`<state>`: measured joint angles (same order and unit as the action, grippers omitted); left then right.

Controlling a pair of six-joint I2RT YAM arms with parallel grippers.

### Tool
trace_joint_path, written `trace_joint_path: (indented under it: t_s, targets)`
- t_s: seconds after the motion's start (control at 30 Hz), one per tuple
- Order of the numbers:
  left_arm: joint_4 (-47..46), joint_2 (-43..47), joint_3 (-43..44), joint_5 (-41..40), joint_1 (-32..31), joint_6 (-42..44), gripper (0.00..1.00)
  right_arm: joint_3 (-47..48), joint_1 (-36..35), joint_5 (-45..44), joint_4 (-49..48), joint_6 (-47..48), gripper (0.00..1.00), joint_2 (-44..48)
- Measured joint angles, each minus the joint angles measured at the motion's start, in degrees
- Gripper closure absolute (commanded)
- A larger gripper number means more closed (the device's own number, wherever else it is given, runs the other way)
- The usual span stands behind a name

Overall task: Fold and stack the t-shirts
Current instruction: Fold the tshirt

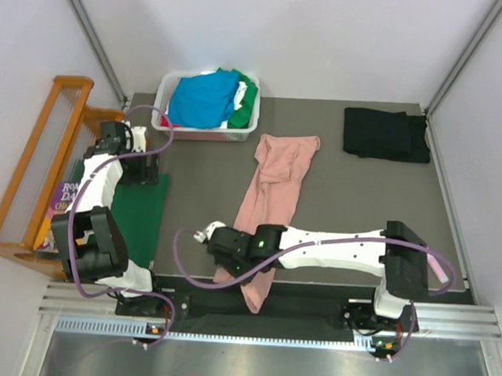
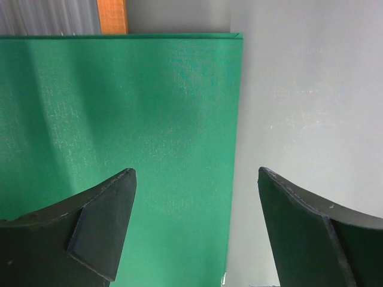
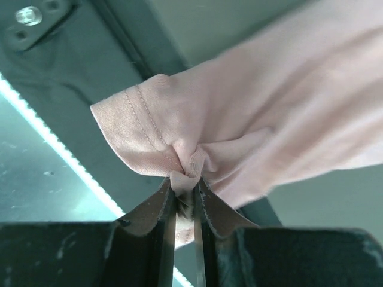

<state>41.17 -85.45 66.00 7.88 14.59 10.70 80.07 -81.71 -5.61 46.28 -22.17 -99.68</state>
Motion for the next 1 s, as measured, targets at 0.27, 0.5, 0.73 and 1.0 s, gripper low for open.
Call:
trace_joint_path:
  t_s: [0.27, 0.5, 0.73, 1.0]
  targets:
    - [0.4, 0.0, 1.7, 0.9, 0.0, 0.4, 0.13, -3.3, 13.2, 1.8, -2.6, 3.1, 0.87, 3.9]
    - [1.0, 0.0, 1.7, 1.8, 0.0, 0.9, 0.13, 0.3, 22.0, 3.2, -4.0, 8.5, 0.86, 4.7]
    - [2.1, 0.0, 1.7, 2.2, 0.0, 1.4, 0.13, 6.1, 30.9, 4.9, -6.1, 13.2, 0.87, 2.7]
    - [3.1, 0.0, 1.7, 2.2, 0.0, 1.9, 0.13, 7.4, 38.5, 7.5, -7.5, 15.2, 0.87, -2.2]
